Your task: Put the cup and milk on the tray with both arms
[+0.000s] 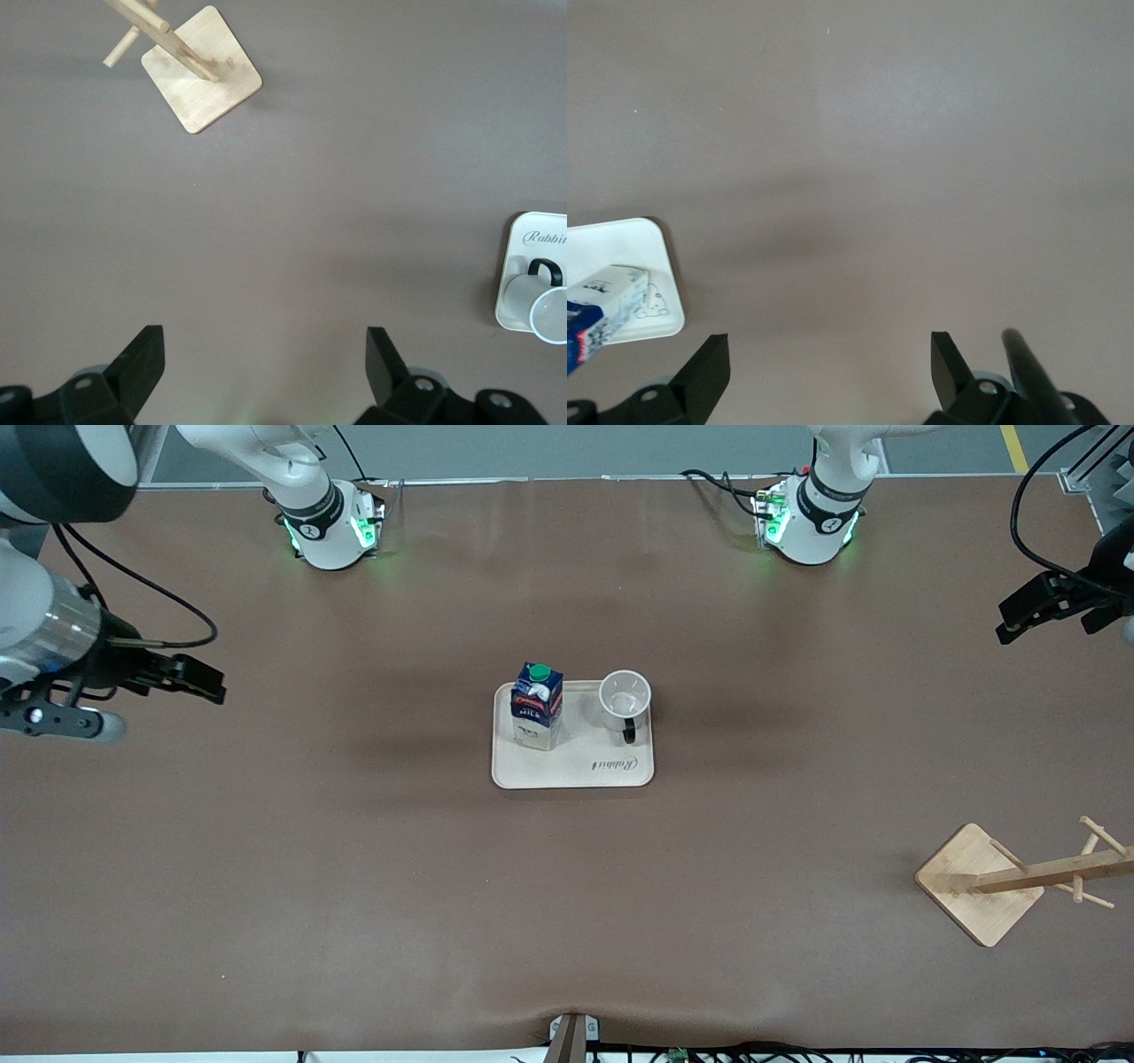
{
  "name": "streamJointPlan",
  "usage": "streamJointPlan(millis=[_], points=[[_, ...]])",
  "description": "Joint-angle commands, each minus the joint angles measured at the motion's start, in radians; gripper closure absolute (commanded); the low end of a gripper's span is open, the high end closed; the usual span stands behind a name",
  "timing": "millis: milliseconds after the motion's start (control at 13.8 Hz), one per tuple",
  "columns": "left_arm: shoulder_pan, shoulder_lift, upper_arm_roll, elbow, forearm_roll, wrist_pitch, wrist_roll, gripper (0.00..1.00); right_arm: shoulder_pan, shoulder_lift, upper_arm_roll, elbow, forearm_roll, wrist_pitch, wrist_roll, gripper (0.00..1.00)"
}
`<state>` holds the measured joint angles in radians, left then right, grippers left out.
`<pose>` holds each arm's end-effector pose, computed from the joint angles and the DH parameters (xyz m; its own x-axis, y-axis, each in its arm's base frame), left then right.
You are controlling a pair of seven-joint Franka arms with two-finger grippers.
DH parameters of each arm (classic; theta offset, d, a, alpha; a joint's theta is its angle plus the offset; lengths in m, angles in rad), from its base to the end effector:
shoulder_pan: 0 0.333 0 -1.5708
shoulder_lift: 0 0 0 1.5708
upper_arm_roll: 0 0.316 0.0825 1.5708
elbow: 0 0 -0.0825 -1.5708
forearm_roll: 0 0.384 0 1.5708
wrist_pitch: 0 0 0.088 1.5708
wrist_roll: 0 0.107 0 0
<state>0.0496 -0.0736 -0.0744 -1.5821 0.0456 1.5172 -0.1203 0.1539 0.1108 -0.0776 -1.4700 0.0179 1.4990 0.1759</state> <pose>0.5261 -0.0096 0.6543 0.9951 0.0978 0.0146 0.0984 -0.9939 -0.0496 0.5786 0.0489 0.6029 0.9918 -0.0986 -0.0818 -0.0986 -0.9951 0.0051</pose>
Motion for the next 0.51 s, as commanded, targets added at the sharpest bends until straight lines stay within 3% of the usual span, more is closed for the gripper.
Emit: streamJointPlan(millis=[0,72,217,434], points=[[0.003,-0.034,-0.012,-0.016,-0.004,-0.012,-0.031,0.0,-0.092,-0.117,0.016,-0.153,-0.015,0.049,-0.132,0.0],[0.003,-0.038,-0.016,-0.021,-0.006,-0.012,-0.033,0.0,-0.096,-0.123,0.016,-0.148,-0.016,-0.036,-0.156,0.0],[0.001,-0.037,-0.021,-0.018,-0.013,-0.014,-0.033,0.0,-0.109,-0.117,0.015,-0.121,-0.021,-0.062,-0.167,0.0],[-0.005,-0.031,-0.021,-0.015,-0.016,-0.012,-0.033,0.0,-0.116,-0.114,0.016,0.005,-0.035,-0.109,-0.159,0.0]])
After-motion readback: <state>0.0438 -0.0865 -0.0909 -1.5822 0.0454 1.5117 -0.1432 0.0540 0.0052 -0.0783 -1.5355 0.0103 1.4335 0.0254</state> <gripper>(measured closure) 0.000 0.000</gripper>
